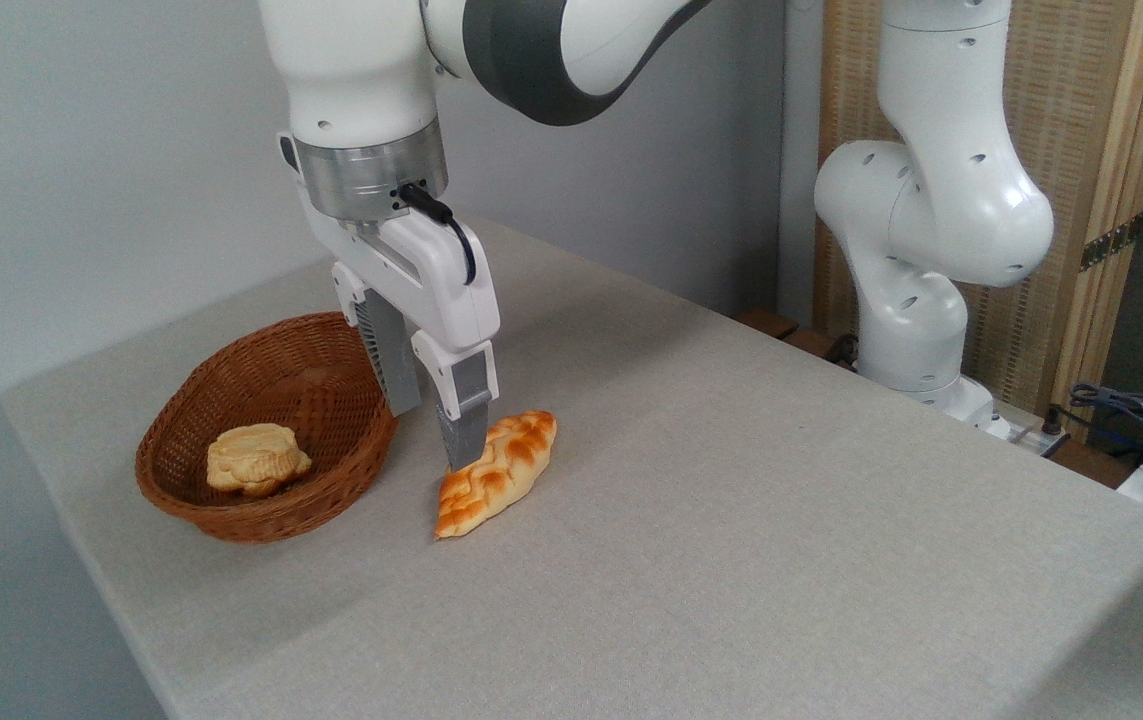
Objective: Put bread into the basket
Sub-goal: 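Lower the open gripper over the golden pastry on the table, then close the gripper around the middle of the golden pastry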
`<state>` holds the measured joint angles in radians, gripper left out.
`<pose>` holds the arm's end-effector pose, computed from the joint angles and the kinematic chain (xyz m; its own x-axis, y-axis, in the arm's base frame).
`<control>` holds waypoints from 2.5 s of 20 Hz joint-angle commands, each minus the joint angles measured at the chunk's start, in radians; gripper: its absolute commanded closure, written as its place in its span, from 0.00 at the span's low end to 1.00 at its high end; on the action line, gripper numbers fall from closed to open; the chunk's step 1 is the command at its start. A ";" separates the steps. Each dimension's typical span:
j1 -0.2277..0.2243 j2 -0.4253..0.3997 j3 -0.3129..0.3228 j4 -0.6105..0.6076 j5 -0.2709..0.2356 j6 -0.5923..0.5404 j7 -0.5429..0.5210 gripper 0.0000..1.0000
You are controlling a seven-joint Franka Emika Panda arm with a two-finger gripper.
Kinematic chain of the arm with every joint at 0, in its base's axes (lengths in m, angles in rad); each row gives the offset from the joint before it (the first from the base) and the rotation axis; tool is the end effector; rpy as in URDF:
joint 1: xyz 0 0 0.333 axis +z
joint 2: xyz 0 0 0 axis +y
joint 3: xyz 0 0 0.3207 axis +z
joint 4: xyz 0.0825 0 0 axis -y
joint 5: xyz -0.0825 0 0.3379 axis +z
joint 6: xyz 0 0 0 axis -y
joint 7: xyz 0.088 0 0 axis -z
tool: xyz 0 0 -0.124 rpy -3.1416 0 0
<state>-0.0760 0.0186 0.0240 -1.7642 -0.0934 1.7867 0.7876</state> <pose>0.5235 -0.0369 0.5384 0.6824 -0.7280 0.0664 -0.7310 -0.6796 0.0619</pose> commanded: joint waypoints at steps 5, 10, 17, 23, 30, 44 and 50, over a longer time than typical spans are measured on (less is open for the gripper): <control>-0.011 -0.017 0.008 -0.001 0.007 -0.061 0.005 0.00; -0.013 -0.017 0.007 -0.001 0.007 -0.061 0.004 0.00; -0.013 -0.017 0.005 -0.001 0.006 -0.062 0.004 0.00; -0.036 -0.020 0.001 -0.055 0.007 -0.050 0.007 0.00; -0.117 -0.066 -0.001 -0.260 0.006 0.101 0.005 0.00; -0.176 -0.016 -0.001 -0.333 -0.003 0.175 -0.103 0.00; -0.176 -0.011 -0.001 -0.331 -0.003 0.174 -0.103 0.46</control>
<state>-0.2416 0.0067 0.0151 -2.0872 -0.0936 1.9458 0.6979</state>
